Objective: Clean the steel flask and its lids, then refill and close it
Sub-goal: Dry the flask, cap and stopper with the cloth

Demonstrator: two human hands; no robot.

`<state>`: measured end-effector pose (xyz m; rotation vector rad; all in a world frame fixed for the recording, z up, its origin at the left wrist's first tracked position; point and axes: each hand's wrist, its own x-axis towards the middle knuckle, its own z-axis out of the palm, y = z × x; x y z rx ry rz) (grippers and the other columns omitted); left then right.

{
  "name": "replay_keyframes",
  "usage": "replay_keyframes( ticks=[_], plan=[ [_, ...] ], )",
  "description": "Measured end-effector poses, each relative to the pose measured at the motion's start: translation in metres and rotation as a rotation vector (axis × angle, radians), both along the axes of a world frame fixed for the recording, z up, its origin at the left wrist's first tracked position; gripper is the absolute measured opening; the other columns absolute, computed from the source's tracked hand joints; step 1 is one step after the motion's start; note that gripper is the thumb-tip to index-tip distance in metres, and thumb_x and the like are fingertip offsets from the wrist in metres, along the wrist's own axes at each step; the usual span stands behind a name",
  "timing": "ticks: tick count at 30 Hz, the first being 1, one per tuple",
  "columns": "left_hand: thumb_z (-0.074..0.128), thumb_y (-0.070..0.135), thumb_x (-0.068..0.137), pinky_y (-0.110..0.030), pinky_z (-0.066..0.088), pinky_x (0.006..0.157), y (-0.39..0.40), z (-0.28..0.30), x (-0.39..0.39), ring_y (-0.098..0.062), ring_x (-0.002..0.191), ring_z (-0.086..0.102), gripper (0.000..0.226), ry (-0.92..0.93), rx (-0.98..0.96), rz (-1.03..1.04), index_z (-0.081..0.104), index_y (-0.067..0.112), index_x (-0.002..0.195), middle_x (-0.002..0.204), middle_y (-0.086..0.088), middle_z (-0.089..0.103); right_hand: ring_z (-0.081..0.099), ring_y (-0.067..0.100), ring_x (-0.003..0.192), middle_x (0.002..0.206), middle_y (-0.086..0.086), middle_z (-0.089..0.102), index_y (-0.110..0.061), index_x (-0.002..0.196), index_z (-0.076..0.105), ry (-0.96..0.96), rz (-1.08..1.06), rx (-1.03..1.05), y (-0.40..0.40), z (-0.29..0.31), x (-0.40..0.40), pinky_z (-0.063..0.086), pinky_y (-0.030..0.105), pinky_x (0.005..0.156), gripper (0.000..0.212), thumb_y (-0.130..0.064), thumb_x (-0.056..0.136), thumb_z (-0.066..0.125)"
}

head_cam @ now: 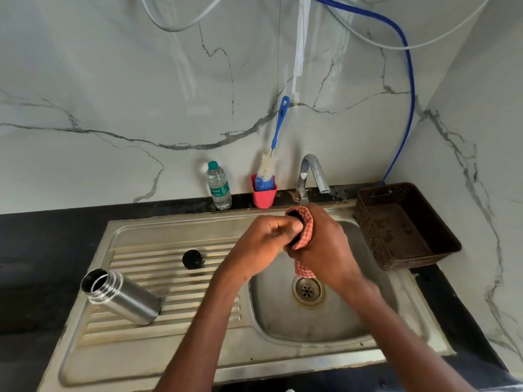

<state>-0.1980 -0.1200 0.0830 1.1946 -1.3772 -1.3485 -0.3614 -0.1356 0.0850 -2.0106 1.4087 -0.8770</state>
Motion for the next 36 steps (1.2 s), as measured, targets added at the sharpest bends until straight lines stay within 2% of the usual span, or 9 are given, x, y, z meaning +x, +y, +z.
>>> replay_keyframes(
  ticks=[2,5,8,11,17,21,25,31,36],
  plan=[
    [0.059,0.045,0.099,-0.035,0.054,0.1,0.001,0.002,-0.011,-0.016,0.1,0.074,0.037,0.188,0.206,0.163,0.082,0.015,0.099,0.101,-0.004,0.081,0.059,0.021,0.093,0.112,-0.007,0.059,-0.026,0.123,0.054,0.173,-0.101,-0.197,0.009,-0.013,0.012,0.045,0.032,0.072,0.06,-0.01,0.073,0.082],
    [0.061,0.025,0.105,-0.033,0.053,0.092,0.005,-0.006,-0.021,-0.014,0.094,0.07,0.027,0.152,0.166,0.251,0.082,0.008,0.104,0.098,-0.006,0.079,0.058,0.031,0.09,0.108,-0.003,0.053,-0.023,0.117,0.049,0.239,-0.162,-0.239,0.015,-0.029,0.022,0.049,0.041,0.074,0.054,-0.001,0.074,0.074],
    [0.059,0.006,0.106,-0.027,0.056,0.092,0.011,-0.017,-0.013,-0.01,0.103,0.072,0.023,0.014,-0.056,0.138,0.079,0.009,0.116,0.107,-0.001,0.08,0.064,0.021,0.088,0.103,-0.01,0.061,-0.028,0.111,0.054,0.098,-0.069,-0.031,0.006,-0.013,0.012,0.05,0.037,0.071,0.049,-0.012,0.072,0.081],
    [0.06,0.009,0.104,-0.04,0.06,0.094,0.011,-0.019,0.003,-0.024,0.108,0.072,0.021,-0.088,-0.171,-0.054,0.079,0.007,0.113,0.111,-0.01,0.078,0.065,-0.001,0.085,0.094,-0.017,0.068,-0.037,0.103,0.056,0.083,0.14,0.278,-0.005,0.008,-0.003,0.05,0.023,0.073,0.061,-0.028,0.059,0.096],
    [0.056,0.03,0.108,-0.026,0.053,0.082,0.013,-0.009,-0.009,-0.013,0.085,0.068,0.038,0.283,0.236,0.257,0.077,0.0,0.096,0.089,-0.01,0.077,0.056,0.028,0.092,0.111,-0.004,0.054,-0.024,0.12,0.048,0.318,-0.088,-0.239,0.021,-0.023,0.025,0.05,0.042,0.076,0.056,-0.004,0.076,0.076],
    [0.056,0.02,0.109,-0.021,0.053,0.082,0.019,-0.014,-0.008,-0.008,0.091,0.069,0.031,0.126,0.051,0.264,0.078,-0.001,0.104,0.096,-0.008,0.08,0.057,0.024,0.086,0.104,-0.007,0.054,-0.024,0.113,0.051,0.142,-0.089,-0.184,0.02,-0.025,0.032,0.048,0.037,0.073,0.053,-0.001,0.071,0.076],
    [0.055,0.014,0.108,-0.042,0.055,0.099,0.023,-0.017,0.004,-0.027,0.11,0.071,0.026,0.011,-0.127,0.137,0.075,-0.002,0.114,0.111,-0.014,0.078,0.065,0.006,0.09,0.101,-0.016,0.064,-0.031,0.115,0.056,0.029,0.044,0.149,0.009,0.003,0.021,0.053,0.026,0.077,0.065,-0.021,0.064,0.094],
    [0.06,0.032,0.103,-0.06,0.049,0.1,0.028,-0.018,0.019,-0.03,0.098,0.066,0.042,0.036,-0.131,0.101,0.073,-0.009,0.107,0.103,-0.03,0.071,0.059,0.019,0.098,0.116,-0.011,0.055,-0.028,0.128,0.051,0.194,0.033,-0.156,0.034,-0.01,0.03,0.051,0.033,0.081,0.067,-0.01,0.072,0.083],
    [0.065,0.022,0.101,-0.034,0.056,0.082,0.031,-0.017,0.021,-0.019,0.097,0.073,0.028,-0.016,-0.137,0.062,0.079,0.002,0.112,0.101,-0.003,0.08,0.071,0.008,0.088,0.095,-0.009,0.075,-0.024,0.108,0.069,-0.009,0.182,0.385,0.014,0.013,0.022,0.059,0.03,0.085,0.05,-0.022,0.065,0.094]
  ],
)
